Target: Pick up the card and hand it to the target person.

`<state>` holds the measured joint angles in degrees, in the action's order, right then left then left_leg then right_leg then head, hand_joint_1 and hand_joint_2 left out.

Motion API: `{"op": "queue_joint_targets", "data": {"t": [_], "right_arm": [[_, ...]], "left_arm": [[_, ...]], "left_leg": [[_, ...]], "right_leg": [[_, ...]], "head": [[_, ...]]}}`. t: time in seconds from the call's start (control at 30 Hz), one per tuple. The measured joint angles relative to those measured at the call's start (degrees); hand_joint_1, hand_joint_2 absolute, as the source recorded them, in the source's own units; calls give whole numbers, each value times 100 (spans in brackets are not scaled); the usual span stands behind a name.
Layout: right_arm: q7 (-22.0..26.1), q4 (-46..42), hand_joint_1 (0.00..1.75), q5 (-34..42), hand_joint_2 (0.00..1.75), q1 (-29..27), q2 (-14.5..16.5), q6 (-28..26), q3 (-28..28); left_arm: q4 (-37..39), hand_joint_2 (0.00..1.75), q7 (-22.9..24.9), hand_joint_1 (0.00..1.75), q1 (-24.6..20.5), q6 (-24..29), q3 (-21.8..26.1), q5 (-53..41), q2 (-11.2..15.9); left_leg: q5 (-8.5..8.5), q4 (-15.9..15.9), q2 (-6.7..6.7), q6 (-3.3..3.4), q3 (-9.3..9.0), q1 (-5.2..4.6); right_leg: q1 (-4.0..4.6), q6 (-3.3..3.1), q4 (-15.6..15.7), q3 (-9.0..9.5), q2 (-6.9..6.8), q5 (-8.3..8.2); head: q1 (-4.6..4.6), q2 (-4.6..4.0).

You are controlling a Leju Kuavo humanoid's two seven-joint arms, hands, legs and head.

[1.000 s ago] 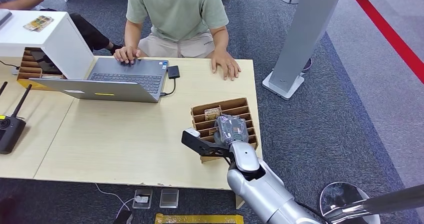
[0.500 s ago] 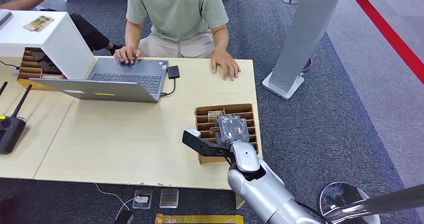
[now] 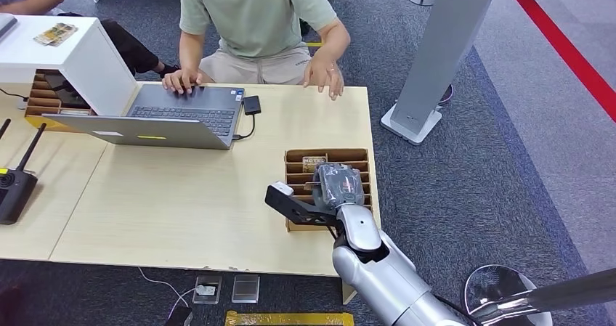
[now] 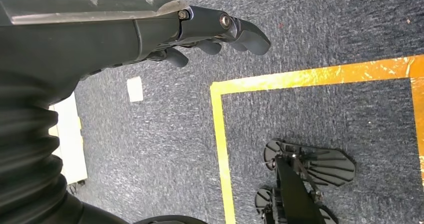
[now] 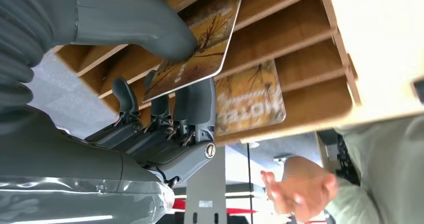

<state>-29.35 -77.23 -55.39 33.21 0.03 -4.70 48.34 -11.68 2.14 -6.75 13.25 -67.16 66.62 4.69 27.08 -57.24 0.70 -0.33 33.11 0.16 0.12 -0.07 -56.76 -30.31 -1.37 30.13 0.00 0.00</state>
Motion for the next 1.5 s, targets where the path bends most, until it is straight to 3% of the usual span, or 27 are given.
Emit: {"op": "queue_joint_targets", "data": {"t": [0.2,0.37,0.5,0.67,0.73,0.9,1.17,1.3,1.5], "right_arm": [[-21,-869,131,12,175,-162,-153,45,34],[25,-769,131,142,175,-121,-113,100,67],[270,648,131,371,175,378,258,-58,66],[911,3848,131,385,175,1723,1084,-876,134],[1052,4648,131,363,175,2130,1280,-1019,153],[1087,5461,131,372,175,2596,1397,-1061,191],[1131,5508,131,426,175,2521,1341,-1046,262],[1158,5387,0,473,175,2486,1333,-1040,299],[1264,5111,0,628,175,2513,1240,-1224,232]], "left_arm": [[2,175,-44,0,4,-1,38,33,-16],[2,175,-11,0,3,-7,11,7,-11],[-4,175,34,0,-6,-25,-98,-98,12],[-15,175,-91,0,-100,-64,-248,-244,4],[-20,175,-98,0,-172,-82,-287,-280,-14],[-6,175,-48,0,-196,-88,-307,-279,-43],[28,175,-36,0,-57,-128,-160,-95,104],[37,175,-41,0,-67,-228,-203,-114,163],[35,175,-141,0,-132,-77,-219,-122,112]], "left_leg": [[-1,0,-3,0,0,0],[-2,6,-4,-1,-6,0],[-2,6,13,-1,-11,-1],[-8,13,43,-4,-19,-5],[-10,15,47,-5,-18,-5],[-12,15,22,-2,-19,-5],[-7,14,9,-2,-18,-1],[-8,11,9,-2,-12,0],[-8,8,6,-1,-5,-1]], "right_leg": [[0,-1,1,0,-5,0],[-1,-1,5,5,-2,-1],[-1,-2,5,5,12,-5],[-5,-4,1,2,46,-17],[-6,-4,0,1,50,-19],[-5,-4,1,11,23,-12],[-1,-3,5,17,10,-6],[0,-4,2,10,10,-7],[-1,-3,-2,3,6,-6]], "head": [[0,0],[0,0],[0,0],[0,0],[0,0],[0,0],[0,0],[0,0],[0,0]]}}
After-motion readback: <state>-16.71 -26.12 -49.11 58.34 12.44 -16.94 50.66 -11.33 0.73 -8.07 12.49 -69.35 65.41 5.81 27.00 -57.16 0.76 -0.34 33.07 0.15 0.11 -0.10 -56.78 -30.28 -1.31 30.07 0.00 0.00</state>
